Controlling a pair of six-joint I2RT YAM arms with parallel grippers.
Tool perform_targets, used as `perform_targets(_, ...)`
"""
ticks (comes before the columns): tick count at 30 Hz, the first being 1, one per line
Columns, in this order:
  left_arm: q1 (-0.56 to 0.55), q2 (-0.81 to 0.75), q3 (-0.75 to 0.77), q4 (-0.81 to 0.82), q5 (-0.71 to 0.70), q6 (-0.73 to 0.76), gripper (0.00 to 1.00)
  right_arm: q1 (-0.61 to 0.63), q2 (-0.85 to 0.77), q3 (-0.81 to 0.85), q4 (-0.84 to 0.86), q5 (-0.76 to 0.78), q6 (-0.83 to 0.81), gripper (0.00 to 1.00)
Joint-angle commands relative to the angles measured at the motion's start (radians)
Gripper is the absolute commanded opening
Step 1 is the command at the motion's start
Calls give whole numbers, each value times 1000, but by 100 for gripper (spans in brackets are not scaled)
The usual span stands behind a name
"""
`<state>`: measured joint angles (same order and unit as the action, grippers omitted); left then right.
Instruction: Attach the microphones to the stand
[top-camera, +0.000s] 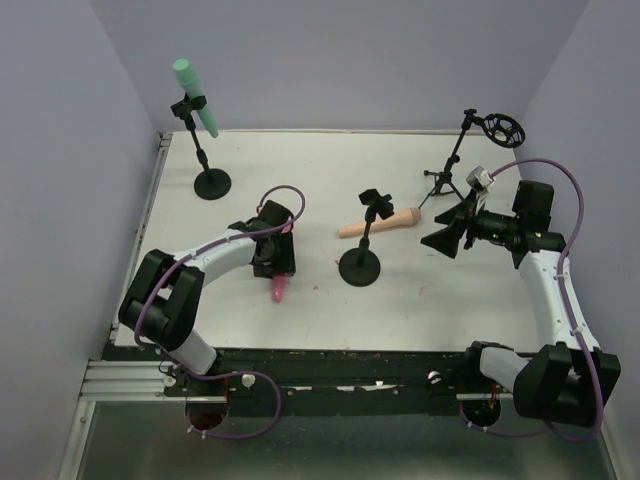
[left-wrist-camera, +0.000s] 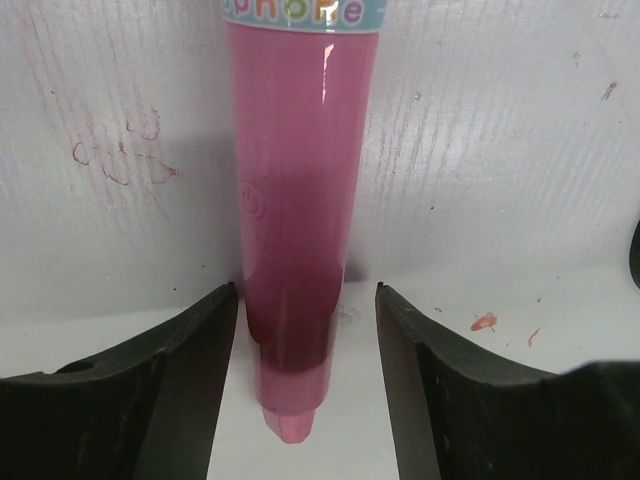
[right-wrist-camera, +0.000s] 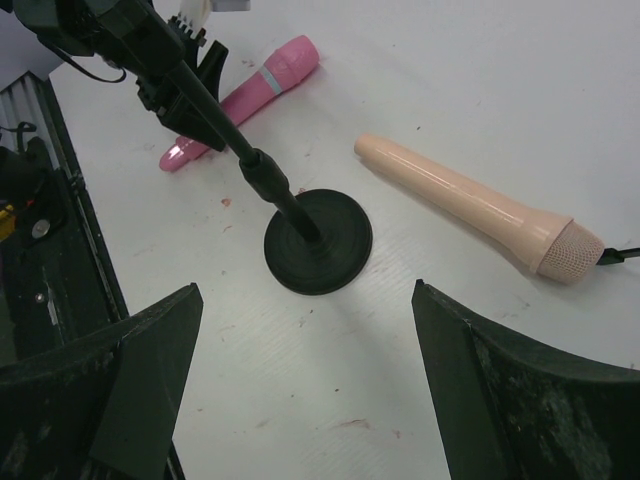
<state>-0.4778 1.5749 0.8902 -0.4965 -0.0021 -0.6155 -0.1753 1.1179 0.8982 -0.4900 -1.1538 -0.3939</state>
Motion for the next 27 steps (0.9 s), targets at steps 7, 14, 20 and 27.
perform_targets(7, -45, 63, 26, -57, -134, 17, 44, 0, -15, 25, -18, -24, -16, 94)
perform_targets(14, -87, 1, 23, -64, -168, 14, 13, 0, -17, 24, -16, -15, -19, 94)
perform_targets(20, -94, -296, -98, 120, -52, 63, 2, 0, -32, 30, -19, 20, -36, 94)
perform_targets(27, -94, -616, -181, 260, 89, 126, 0, -1, -27, 148, -180, 5, -147, 94)
